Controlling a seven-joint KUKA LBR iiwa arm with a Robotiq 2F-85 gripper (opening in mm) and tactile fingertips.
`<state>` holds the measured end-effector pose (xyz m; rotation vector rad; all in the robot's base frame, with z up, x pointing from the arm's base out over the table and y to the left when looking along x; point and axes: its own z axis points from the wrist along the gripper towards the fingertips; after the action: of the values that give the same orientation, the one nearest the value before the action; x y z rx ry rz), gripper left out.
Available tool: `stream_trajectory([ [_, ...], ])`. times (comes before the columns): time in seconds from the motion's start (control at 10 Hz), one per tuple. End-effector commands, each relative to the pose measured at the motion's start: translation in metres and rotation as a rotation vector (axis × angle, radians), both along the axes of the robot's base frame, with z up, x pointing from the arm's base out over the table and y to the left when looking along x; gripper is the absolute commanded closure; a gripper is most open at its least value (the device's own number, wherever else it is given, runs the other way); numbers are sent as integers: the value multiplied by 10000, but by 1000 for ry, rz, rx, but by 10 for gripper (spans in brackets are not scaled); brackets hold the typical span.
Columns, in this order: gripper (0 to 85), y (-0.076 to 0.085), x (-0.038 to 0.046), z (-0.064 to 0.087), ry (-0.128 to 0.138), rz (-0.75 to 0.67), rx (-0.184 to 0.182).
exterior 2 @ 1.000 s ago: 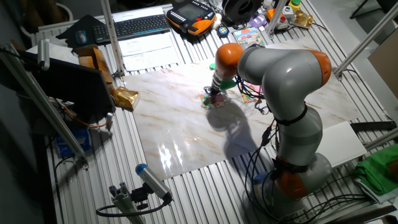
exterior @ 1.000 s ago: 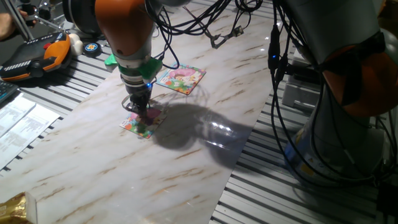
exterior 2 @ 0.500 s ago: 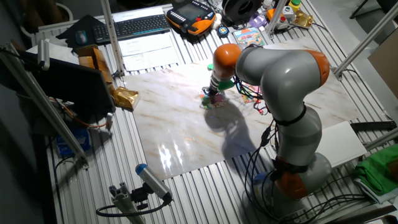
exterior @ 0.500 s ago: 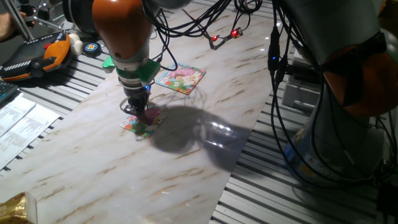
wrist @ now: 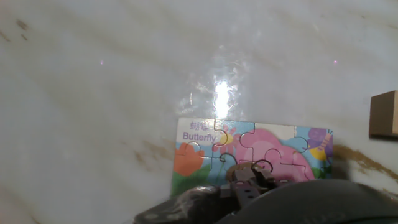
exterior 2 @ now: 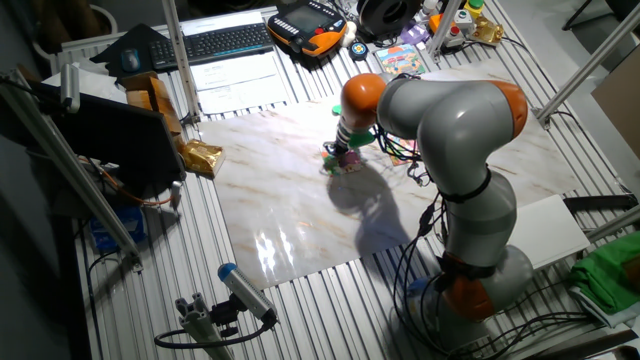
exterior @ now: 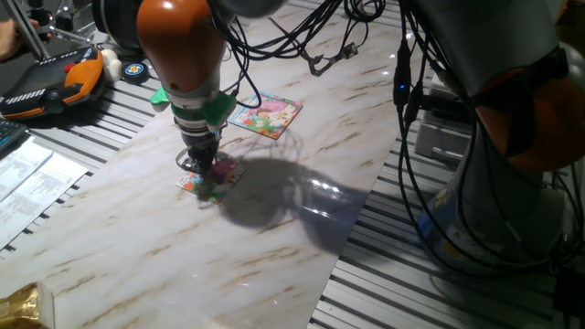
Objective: Assemble one piece of a puzzle
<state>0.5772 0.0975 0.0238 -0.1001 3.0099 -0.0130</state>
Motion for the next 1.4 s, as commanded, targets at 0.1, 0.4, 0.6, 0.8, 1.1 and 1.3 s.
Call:
stream_trajectory([
  [0.1, 843, 3, -6, 25, 4, 0, 0],
  [0.4, 843, -43, -8, 209, 15, -12, -20],
  [0.6, 843, -90, -28, 425, 31, -29, -6],
  [0.8, 843, -166, -58, 673, 48, -57, -5],
  [1.1, 843, -480, -37, 997, 52, -86, -2],
  [1.3, 843, -658, 0, 1223, 67, -92, -11],
])
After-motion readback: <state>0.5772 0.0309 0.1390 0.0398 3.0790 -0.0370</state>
